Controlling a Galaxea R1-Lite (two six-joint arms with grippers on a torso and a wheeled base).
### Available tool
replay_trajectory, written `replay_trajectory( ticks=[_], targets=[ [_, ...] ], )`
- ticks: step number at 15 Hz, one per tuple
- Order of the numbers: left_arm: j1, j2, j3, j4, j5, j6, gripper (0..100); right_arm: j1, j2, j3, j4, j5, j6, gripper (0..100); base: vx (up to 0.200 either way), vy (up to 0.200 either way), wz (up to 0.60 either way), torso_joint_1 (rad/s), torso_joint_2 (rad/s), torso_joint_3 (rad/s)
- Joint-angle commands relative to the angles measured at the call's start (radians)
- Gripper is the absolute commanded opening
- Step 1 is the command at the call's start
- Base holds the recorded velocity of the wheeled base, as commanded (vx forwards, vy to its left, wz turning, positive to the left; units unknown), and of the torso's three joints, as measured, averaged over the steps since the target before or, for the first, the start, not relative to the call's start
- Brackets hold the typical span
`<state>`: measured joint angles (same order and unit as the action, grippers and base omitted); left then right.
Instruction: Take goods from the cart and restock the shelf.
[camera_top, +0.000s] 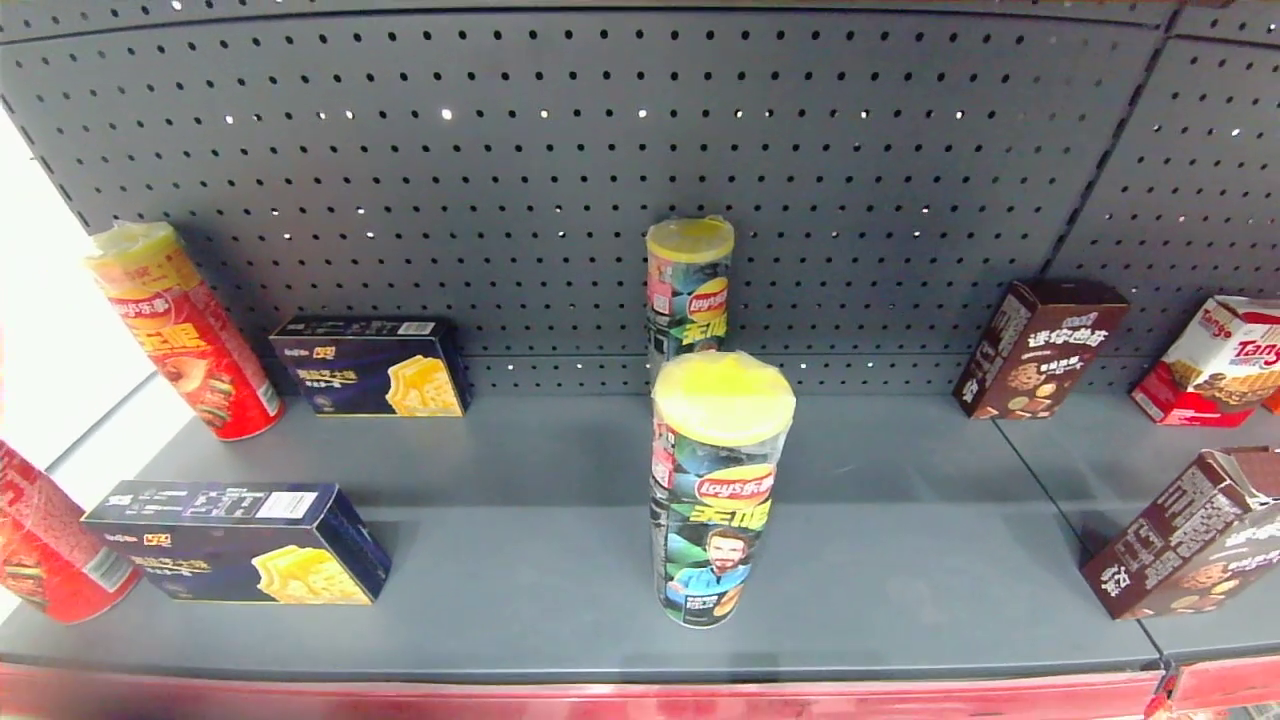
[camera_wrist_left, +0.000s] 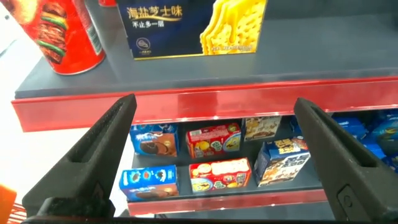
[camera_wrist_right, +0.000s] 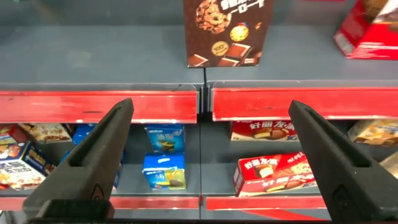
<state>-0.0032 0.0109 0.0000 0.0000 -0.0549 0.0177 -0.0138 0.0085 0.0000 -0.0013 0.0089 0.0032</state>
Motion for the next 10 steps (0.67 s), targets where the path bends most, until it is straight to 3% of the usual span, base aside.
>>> replay_trajectory(
  ticks=[1,10],
  targets=[
    [0.000,0.000,0.000,0.000,0.000,-0.001,100,0.000,0.002,0.000,0.001,0.000,0.000,100,0.000,0.000,0.00,0.000,0.00,0.000],
    [0.000,0.000,0.000,0.000,0.000,0.001,100,0.000,0.002,0.000,0.001,0.000,0.000,100,0.000,0.000,0.00,0.000,0.00,0.000]
  ],
)
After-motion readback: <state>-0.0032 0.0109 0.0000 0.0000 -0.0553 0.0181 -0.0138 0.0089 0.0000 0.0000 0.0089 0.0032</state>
